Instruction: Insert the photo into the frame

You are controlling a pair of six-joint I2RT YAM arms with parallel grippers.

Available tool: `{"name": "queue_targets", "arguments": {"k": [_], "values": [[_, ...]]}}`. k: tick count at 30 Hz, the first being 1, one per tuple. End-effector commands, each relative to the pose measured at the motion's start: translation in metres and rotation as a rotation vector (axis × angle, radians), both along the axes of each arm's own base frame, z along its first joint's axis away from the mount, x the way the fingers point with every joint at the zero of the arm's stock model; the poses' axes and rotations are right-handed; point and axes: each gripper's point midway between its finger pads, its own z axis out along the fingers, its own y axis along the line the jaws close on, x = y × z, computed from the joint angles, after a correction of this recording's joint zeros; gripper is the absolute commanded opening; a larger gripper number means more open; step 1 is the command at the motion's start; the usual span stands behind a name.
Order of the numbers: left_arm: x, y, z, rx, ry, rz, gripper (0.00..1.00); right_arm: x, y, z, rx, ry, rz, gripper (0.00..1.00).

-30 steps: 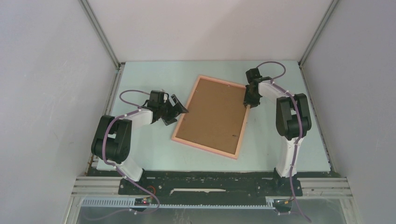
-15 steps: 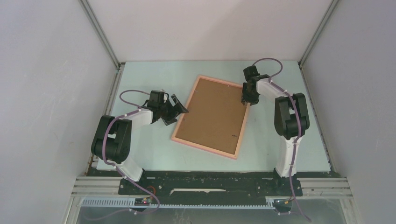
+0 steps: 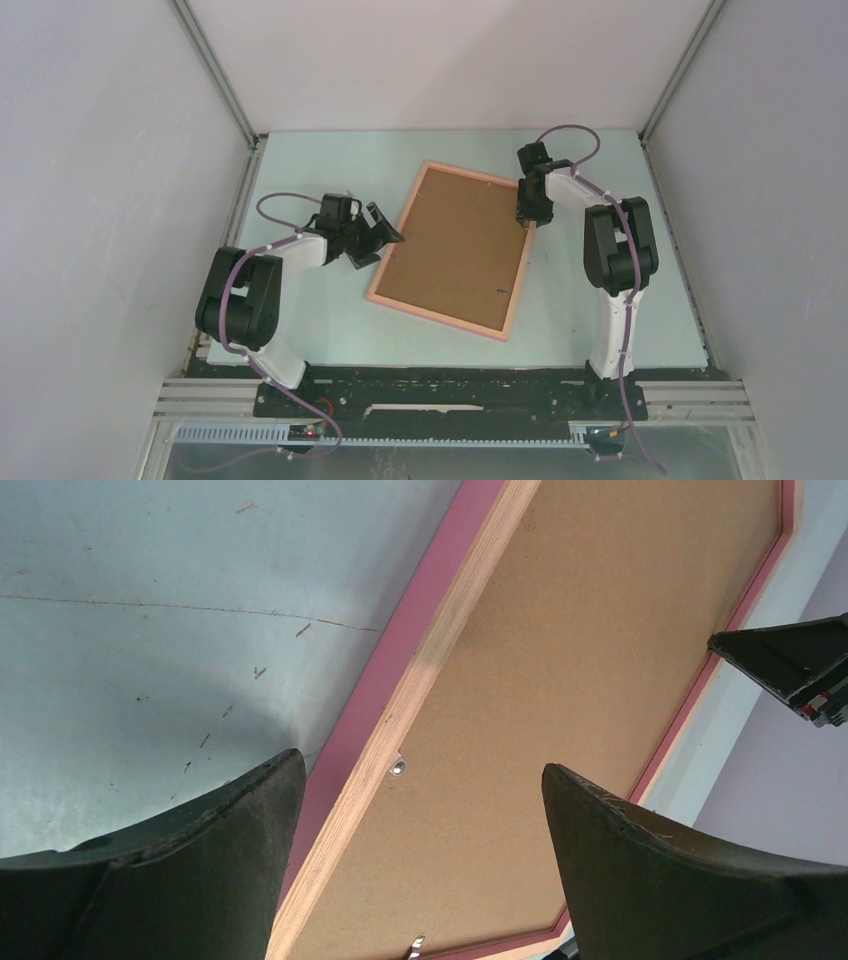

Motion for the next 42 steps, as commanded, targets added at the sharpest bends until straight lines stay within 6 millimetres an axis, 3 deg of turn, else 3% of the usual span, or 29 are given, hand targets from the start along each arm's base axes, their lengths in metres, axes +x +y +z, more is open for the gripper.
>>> {"name": "queue_targets", "arguments": {"k": [1, 5, 15, 16, 19, 20, 25, 26, 30, 32, 35, 42], "values": [[0.001, -0.005, 0.008, -0.017, -0.035, -0.020, 0.95, -0.008, -0.004, -0.007, -0.018, 0.030, 0.019, 0.46], [0.001, -0.005, 0.008, -0.017, -0.035, -0.020, 0.94, -0.014, -0.008, -0.009, -0.044, 0.042, 0.028, 0.38], [0.001, -0.005, 0.008, -0.017, -0.035, -0.019, 0.95, -0.017, -0.014, -0.008, -0.048, 0.030, 0.033, 0.40], [0.001, -0.005, 0.008, -0.017, -0.035, -0.020, 0.95, -0.015, -0.013, -0.009, -0.045, 0.026, 0.035, 0.35], [0.001, -0.005, 0.008, -0.019, -0.034, -0.021, 0.95, -0.013, -0.009, -0.014, -0.033, 0.031, 0.050, 0.07], [0.001, -0.005, 0.008, -0.019, -0.034, -0.021, 0.95, -0.012, -0.009, -0.015, -0.034, 0.032, 0.051, 0.01], [0.001, -0.005, 0.008, -0.019, -0.034, -0.022, 0.95, -0.012, -0.004, -0.013, -0.019, 0.027, 0.062, 0.00], [0.001, -0.005, 0.008, -0.018, -0.034, -0.022, 0.95, -0.012, -0.004, -0.009, -0.014, 0.022, 0.059, 0.04], [0.001, -0.006, 0.008, -0.021, -0.032, -0.026, 0.95, -0.013, 0.001, 0.024, 0.033, -0.034, 0.030, 0.44], [0.000, -0.006, 0.008, -0.024, -0.031, -0.028, 0.95, -0.017, 0.003, 0.041, 0.069, -0.061, -0.001, 0.58], [0.000, -0.008, 0.009, -0.034, -0.027, -0.038, 0.95, -0.034, 0.002, 0.045, 0.170, -0.048, -0.065, 0.67], [-0.009, -0.019, 0.006, -0.090, 0.014, -0.085, 0.95, -0.069, 0.016, 0.003, 0.335, 0.043, -0.118, 0.71]]}}
